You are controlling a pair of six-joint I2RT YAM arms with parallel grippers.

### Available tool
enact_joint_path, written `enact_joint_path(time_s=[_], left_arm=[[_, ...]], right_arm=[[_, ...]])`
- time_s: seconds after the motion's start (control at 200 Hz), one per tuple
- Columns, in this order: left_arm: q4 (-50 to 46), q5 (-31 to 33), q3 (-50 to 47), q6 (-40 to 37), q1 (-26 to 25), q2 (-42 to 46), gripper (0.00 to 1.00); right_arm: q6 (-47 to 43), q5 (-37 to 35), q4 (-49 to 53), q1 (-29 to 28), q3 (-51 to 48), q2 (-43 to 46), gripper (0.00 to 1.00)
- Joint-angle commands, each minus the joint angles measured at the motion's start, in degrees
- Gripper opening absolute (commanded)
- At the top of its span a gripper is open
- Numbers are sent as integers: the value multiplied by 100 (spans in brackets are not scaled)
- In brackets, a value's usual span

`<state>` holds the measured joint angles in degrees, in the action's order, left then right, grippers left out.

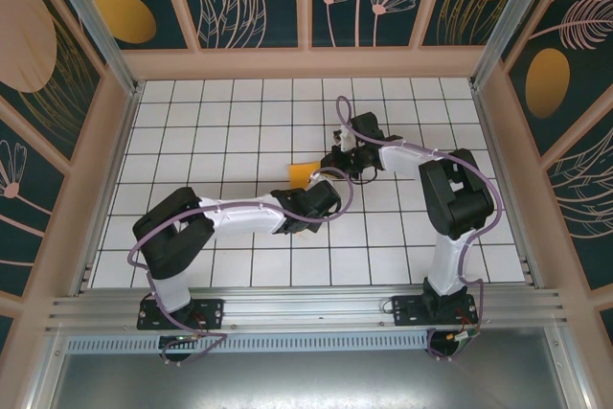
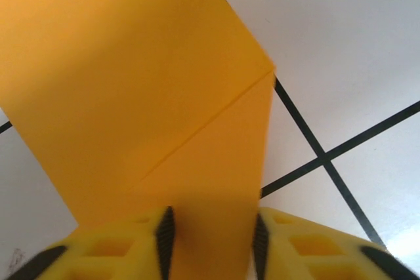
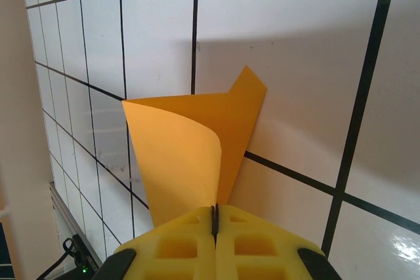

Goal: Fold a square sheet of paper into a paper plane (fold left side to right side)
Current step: Fold the wing for the fifth time at the center of the table.

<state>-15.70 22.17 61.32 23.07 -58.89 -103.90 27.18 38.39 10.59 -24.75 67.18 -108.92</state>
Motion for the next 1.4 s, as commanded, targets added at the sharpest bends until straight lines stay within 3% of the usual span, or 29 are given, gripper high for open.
enact_joint_path(time_s=[0.0,0.335,0.505,0.686,0.841,1.076,1.391], left_arm=[[-138,121,113,22,-31,-104,31],[-16,-38,91,69,-22,-57,3],[117,-541,117,41,158,84,0],[447,-1655,73,78,622,289,0],[851,-2609,-29,270,1010,375,0],[1862,-4050,-524,909,1679,520,0],[3241,-5280,-1266,1646,2261,292,0]], right_arm=[[-44,-33,143,-52,167,-117,0],[-280,-132,303,-39,269,-66,0],[-318,-363,16,70,201,430,27],[-316,-827,-399,316,-292,1305,57],[-249,-1211,-774,512,-1035,1975,72],[-300,-1167,-1154,511,-1751,2241,76],[-196,-1048,-1929,248,-2456,2188,76]])
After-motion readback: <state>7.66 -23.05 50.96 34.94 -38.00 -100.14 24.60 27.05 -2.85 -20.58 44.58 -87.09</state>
